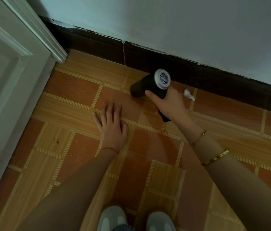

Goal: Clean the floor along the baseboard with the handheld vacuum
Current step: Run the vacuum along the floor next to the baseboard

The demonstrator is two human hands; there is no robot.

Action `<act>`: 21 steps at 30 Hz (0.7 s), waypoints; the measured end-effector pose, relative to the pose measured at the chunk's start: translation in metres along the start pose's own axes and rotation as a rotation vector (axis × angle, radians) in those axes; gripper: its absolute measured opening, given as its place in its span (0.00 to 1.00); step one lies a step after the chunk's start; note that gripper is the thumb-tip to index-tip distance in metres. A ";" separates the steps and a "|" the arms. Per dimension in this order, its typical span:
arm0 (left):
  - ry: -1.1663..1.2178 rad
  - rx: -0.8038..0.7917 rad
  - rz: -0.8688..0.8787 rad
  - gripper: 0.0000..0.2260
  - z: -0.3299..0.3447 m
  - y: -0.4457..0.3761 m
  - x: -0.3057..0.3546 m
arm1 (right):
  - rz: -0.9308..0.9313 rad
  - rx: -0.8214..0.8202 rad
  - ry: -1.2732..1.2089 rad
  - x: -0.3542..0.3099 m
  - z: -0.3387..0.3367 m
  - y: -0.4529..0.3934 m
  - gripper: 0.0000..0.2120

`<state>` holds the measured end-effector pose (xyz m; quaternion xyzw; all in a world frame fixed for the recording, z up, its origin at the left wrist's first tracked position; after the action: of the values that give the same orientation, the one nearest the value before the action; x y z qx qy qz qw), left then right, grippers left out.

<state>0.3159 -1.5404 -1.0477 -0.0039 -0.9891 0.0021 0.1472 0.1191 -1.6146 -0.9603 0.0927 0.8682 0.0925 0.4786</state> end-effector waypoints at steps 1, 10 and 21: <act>0.001 -0.001 0.000 0.24 0.000 0.000 0.000 | -0.012 0.052 -0.011 0.001 0.000 -0.003 0.21; -0.013 0.009 0.002 0.24 0.000 0.000 0.001 | 0.064 -0.057 -0.085 -0.007 0.006 -0.007 0.16; -0.008 0.021 0.004 0.24 -0.001 0.000 0.001 | 0.024 0.135 -0.101 -0.014 0.018 -0.027 0.29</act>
<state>0.3153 -1.5407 -1.0468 -0.0042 -0.9896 0.0128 0.1432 0.1397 -1.6429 -0.9653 0.1398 0.8460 0.0347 0.5134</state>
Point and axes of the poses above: each hand's wrist, its own y-axis away from the middle knuckle, its own z-axis out of the palm, x = y × z, the point moved 1 cm from there along -y, towards the middle knuckle, and after that the axes turned 1 degree about x, right-handed, at the moved point
